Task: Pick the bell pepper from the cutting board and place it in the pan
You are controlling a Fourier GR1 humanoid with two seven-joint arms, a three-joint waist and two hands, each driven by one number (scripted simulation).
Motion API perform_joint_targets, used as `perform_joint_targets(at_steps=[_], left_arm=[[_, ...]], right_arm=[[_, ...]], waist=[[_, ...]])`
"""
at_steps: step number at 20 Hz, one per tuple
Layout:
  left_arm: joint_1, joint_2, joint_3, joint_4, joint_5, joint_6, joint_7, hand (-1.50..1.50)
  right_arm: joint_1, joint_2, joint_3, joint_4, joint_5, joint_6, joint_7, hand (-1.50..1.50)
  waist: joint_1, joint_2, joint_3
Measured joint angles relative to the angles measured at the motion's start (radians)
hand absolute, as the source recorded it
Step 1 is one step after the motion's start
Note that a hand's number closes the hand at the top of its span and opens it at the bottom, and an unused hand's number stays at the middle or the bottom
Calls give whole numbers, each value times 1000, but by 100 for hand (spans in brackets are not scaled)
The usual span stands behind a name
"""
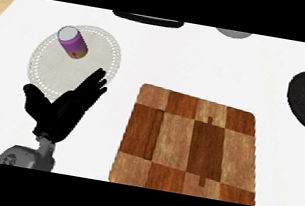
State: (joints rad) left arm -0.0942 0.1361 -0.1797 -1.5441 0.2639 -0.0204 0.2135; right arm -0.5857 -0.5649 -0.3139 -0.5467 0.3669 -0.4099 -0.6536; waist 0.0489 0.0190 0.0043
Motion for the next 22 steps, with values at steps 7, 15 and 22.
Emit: perform_joint_targets(at_steps=[7, 15, 22], left_arm=[[-21, -16, -21, -16, -11, 3, 20, 0], [-41, -24, -30, -10, -22, 0, 17, 0], [-39, -29, -28, -24, -22, 11, 30, 0]], right_arm=[[-96, -62, -46, 211, 9, -25, -72, -150], [-147, -92, 28, 371, 110, 31, 32, -150], [-193, -85, -87, 389, -14, 205, -48, -150]], waist=[[26, 12, 2], [52, 24, 5], [40, 19, 8]])
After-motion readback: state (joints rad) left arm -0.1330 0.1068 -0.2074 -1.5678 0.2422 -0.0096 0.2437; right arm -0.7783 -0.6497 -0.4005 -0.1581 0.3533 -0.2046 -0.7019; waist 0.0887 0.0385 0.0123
